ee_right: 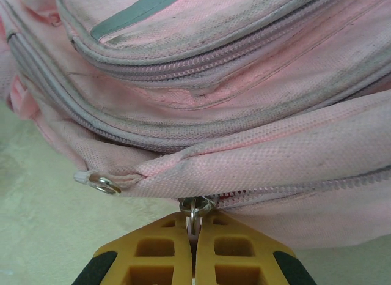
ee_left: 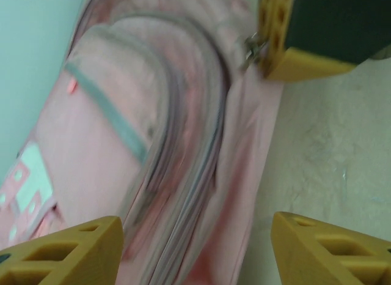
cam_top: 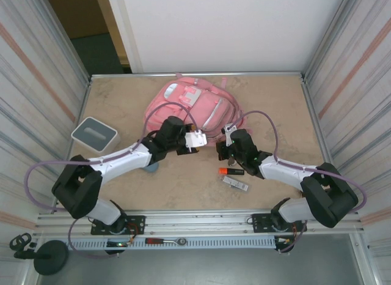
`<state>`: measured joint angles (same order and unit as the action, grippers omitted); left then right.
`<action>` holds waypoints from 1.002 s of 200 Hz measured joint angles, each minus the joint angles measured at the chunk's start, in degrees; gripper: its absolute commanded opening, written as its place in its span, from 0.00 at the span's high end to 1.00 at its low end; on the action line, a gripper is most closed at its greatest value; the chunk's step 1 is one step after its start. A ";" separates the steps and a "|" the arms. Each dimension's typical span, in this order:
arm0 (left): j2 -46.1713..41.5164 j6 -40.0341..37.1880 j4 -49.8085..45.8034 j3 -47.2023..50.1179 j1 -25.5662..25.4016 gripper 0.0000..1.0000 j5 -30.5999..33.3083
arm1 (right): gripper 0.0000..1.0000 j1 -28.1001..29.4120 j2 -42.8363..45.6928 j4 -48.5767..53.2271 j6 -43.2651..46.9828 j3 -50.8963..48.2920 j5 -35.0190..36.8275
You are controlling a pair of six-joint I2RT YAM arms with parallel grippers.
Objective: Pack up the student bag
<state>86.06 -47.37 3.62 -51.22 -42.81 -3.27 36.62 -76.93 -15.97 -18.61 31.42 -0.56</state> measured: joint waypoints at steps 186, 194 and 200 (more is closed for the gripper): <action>4.68 -3.54 12.94 3.85 2.93 1.00 -4.48 | 1.00 -6.49 5.35 9.79 -1.92 1.46 5.88; 3.67 -3.41 12.94 4.57 4.11 1.00 -5.84 | 1.00 -7.08 5.01 9.92 -1.92 2.03 5.35; 3.08 -3.39 12.94 4.94 5.05 1.00 -6.91 | 1.00 -7.23 4.66 9.88 -1.90 2.40 4.83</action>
<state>89.14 -50.76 16.56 -46.28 -37.76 -10.17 29.39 -72.27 -6.09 -20.51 33.82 4.27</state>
